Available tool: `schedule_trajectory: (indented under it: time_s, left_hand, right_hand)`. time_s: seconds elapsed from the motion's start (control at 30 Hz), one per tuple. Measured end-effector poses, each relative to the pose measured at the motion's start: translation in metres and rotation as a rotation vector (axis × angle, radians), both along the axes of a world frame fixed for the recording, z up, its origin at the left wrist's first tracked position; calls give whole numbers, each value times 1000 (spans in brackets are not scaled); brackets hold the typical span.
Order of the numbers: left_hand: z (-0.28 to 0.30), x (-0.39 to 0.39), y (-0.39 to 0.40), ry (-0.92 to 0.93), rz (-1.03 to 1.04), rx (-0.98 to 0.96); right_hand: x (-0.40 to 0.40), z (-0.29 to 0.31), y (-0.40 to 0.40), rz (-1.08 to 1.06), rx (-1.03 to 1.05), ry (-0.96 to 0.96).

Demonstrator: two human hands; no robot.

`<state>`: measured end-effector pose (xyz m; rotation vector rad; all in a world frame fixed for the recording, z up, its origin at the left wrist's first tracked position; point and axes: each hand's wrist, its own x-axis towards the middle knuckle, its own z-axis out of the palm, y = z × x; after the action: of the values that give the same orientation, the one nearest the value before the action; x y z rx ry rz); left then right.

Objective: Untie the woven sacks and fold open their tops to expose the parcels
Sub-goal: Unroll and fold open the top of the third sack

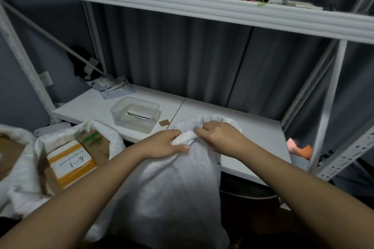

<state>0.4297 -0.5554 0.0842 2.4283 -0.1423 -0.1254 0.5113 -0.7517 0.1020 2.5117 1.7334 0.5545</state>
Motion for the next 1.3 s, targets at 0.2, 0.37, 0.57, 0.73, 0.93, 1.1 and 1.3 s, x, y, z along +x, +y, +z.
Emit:
schedule_trajectory:
  time_s: [0.2, 0.37, 0.57, 0.73, 0.93, 1.1, 1.3]
  left_hand:
    - [-21, -18, 0, -685, -75, 706]
    - [-27, -33, 1, -306, 9, 226]
    - [-31, -36, -10, -230, 80, 460]
    - [-34, -45, 1, -377, 236, 229]
    - [-61, -77, 12, -414, 415, 153]
    - [-45, -59, 51, -419, 243, 490]
    - [-26, -29, 65, -194, 107, 198]
  right_hand:
    - [-23, 14, 1, -325, -237, 806]
    - [-30, -2, -1, -214, -172, 320]
    - [-34, -8, -3, -164, -203, 382]
    - [-33, -2, 9, -226, 24, 648]
    - [-20, 17, 12, -427, 91, 1079]
    - [-21, 18, 3, -478, 109, 1235]
    - [-22, 11, -12, -417, 205, 1174]
